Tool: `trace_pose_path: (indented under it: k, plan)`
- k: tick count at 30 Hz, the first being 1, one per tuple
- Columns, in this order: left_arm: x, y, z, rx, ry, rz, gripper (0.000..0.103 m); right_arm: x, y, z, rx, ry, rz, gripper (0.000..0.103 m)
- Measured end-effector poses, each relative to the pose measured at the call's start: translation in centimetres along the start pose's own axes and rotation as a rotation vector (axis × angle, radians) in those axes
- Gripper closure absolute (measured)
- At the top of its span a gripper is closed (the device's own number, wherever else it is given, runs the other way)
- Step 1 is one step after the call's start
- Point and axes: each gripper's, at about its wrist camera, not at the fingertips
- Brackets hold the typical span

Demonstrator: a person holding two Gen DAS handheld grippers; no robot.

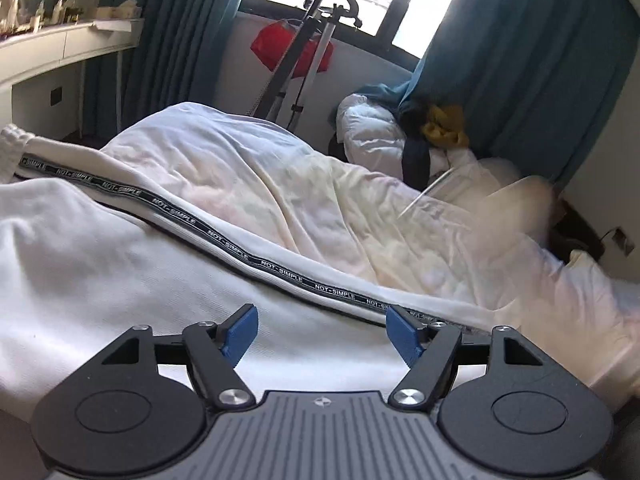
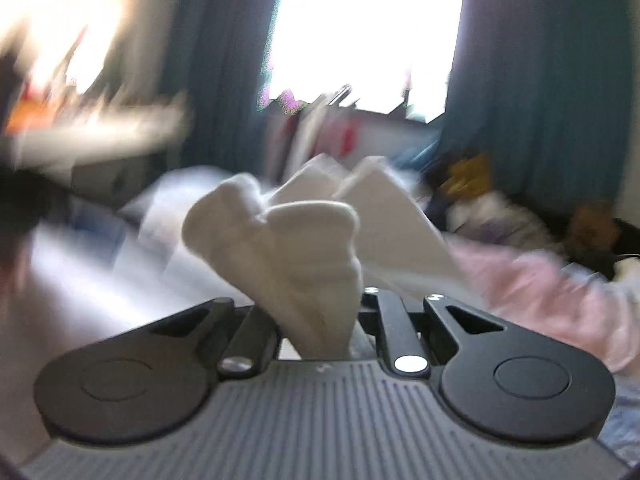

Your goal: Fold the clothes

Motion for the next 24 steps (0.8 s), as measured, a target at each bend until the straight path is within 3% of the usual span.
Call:
trace_pose_path:
  k: [3,6,10,14,18,21,22,24]
  plan:
    - [0.2,0.1,-0.4,0.020,0.016,-0.006,0.030,-0.9,3.4,-4.6,0.157,-0.039,-0.101,0.089]
    - [-0.1,0.4,-0.5,0.028,0.030,-0.030,0.030,-1.0,3.4,-4.0,0.096,-0.038,-0.102,0.089]
    - [-0.3,0.8,0.0,0.007,0.024,-0.041,0.030,0.5,3.2,-3.2,-0.017,-0.043,-0.050,0.089]
    - [0.0,0.9,0.3,0.005,0.013,-0.027,0.030,1.4,2.5,-4.0,-0.031,-0.009,0.055,0.089]
    - [0.3,0.8,0.1,0.015,0.000,-0.012,0.029,-1.3,3.7,-5.2,0.002,-0.087,-0.065,0.088]
    - [0.1,0.7,-0.2,0.020,-0.017,-0.011,0.029,-1.8,4.5,-4.8,-0.052,-0.128,-0.102,0.087]
    - [0.0,0.7,-0.2,0.019,-0.021,-0.014,0.029,-1.6,4.1,-4.4,-0.085,-0.147,-0.110,0.085]
    - [-0.1,0.7,-0.2,0.013,-0.029,-0.017,0.029,-1.3,3.4,-3.5,-0.150,-0.185,-0.124,0.068]
Point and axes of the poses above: each gripper's, at about its wrist camera, not at the fingertips, and x roughly against the way its jaws point, z to its right, y to its underside, and after that the axes turned 14 degrees about y, right-handed
